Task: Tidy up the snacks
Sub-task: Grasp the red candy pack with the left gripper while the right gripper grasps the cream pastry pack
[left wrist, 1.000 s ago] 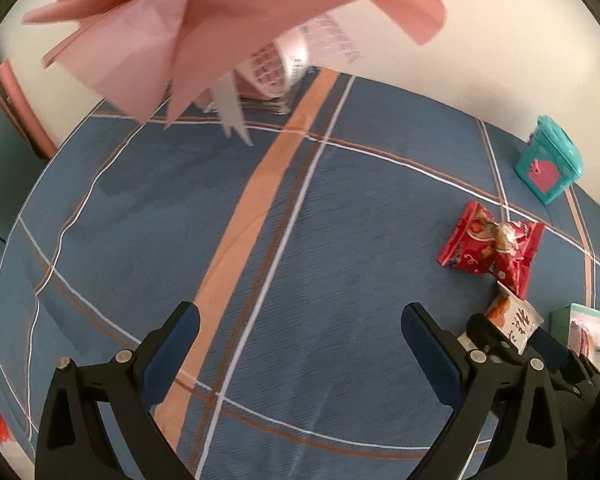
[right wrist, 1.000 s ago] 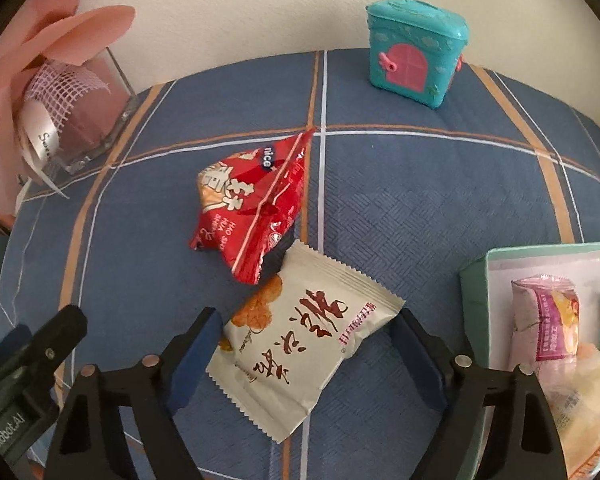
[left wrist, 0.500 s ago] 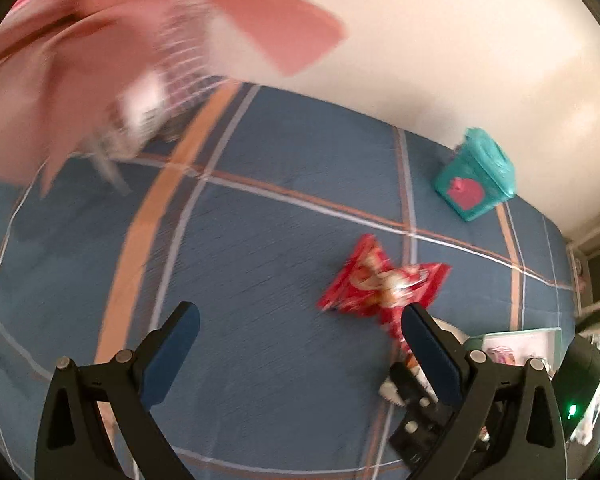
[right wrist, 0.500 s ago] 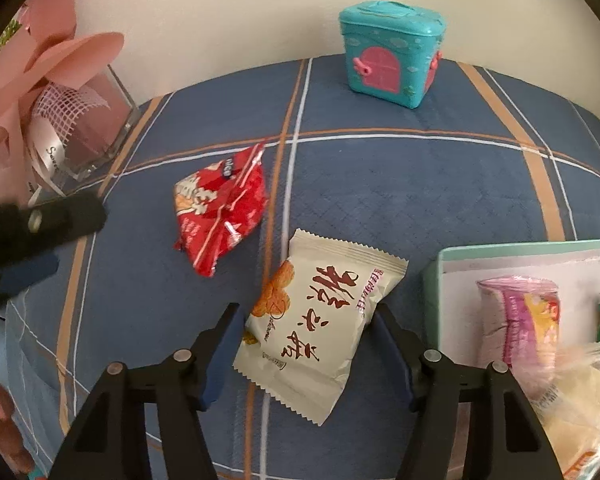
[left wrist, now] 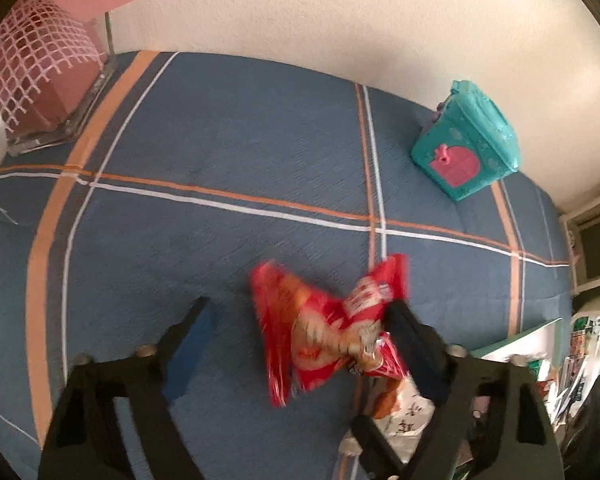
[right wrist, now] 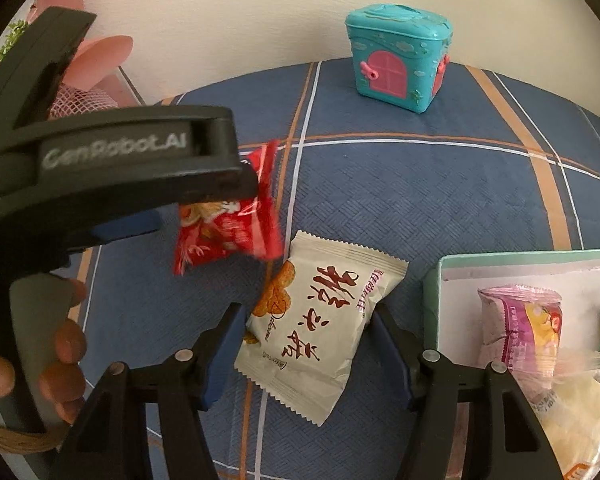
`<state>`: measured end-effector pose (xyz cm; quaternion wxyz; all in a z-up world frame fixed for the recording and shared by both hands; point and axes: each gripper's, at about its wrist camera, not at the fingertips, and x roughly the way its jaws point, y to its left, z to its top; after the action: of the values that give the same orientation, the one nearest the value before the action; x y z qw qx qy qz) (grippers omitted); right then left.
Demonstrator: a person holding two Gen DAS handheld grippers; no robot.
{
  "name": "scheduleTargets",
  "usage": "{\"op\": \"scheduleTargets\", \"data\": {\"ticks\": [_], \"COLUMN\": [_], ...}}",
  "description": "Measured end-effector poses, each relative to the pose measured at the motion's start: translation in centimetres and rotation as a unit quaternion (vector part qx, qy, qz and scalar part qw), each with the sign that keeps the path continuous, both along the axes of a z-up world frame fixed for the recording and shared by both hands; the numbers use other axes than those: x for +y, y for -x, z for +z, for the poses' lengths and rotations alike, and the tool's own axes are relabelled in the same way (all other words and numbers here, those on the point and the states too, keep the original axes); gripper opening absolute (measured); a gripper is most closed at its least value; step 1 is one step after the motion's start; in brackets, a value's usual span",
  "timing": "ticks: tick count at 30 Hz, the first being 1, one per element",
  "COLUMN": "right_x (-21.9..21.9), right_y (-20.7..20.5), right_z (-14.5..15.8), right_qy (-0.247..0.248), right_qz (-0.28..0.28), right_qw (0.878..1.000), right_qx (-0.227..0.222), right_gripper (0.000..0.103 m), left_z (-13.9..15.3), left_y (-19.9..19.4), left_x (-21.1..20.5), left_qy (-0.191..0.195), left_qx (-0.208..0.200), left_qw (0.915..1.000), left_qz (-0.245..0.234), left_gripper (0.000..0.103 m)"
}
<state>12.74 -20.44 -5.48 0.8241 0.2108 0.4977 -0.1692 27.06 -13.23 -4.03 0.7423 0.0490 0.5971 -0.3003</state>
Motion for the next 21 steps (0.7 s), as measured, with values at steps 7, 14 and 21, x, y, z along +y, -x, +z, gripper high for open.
{"op": "scheduleTargets", "data": {"ticks": [7, 14, 21], "right_x": [0.5, 1.7, 4.1], "right_y": [0.3, 0.9, 2.0], "right_z": [-0.1, 0.2, 1.8], "right_qy": [0.004, -0.007, -0.001], "right_qz": [0.002, 0.011, 0.036], "right_qw": [1.0, 1.0, 0.999], "right_qx": [0.002, 0.007, 0.004], "right_gripper": [0.065, 0.059, 0.058], "left_z": [0.6, 1.0, 1.2], "left_y": [1.4, 2.1, 4.2], "left_x": [1.0, 6.0, 11.7], "left_qy": [-0.003, -0.006, 0.042], "left_qx": [-0.006, -0.012, 0.018], "left_qw": [1.0, 0.9971, 0.9867], "left_qz": [0.004, 0.075, 0.156], "left_gripper": [0.057, 0.053, 0.052]}}
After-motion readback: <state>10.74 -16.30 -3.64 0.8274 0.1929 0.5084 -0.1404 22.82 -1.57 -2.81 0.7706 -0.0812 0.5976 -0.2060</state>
